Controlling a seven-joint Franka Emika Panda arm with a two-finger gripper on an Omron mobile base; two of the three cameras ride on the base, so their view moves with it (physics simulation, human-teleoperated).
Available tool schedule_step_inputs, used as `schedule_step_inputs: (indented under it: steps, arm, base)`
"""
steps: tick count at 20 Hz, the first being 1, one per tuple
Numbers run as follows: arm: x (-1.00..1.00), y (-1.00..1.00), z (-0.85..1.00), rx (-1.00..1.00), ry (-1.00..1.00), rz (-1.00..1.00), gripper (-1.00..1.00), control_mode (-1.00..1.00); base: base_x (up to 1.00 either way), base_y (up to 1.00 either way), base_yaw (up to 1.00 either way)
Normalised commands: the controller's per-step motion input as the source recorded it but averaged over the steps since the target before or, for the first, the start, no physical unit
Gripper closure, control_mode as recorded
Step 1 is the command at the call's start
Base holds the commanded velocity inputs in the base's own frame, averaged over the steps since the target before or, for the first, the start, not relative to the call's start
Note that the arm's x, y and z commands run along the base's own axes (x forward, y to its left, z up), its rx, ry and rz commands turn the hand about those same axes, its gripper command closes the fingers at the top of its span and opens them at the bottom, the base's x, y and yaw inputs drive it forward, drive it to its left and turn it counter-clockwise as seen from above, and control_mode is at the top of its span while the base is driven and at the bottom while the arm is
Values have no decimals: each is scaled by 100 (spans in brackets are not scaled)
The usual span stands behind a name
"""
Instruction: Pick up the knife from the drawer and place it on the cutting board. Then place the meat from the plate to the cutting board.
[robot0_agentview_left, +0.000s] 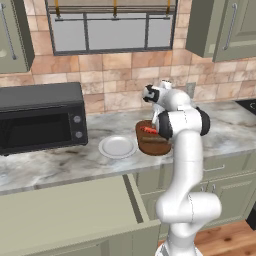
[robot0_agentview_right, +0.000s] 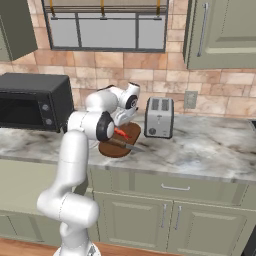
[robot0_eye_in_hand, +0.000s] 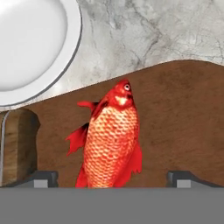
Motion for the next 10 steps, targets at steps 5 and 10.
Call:
schedule_step_inputs:
  steps: [5,10]
  arm:
    - [-10,0,34,0,-2,-1,-100,-100]
    - [-44,2,48,0,-10,-4,-100,-100]
  base:
    - [0,0,0]
    - [0,0,0]
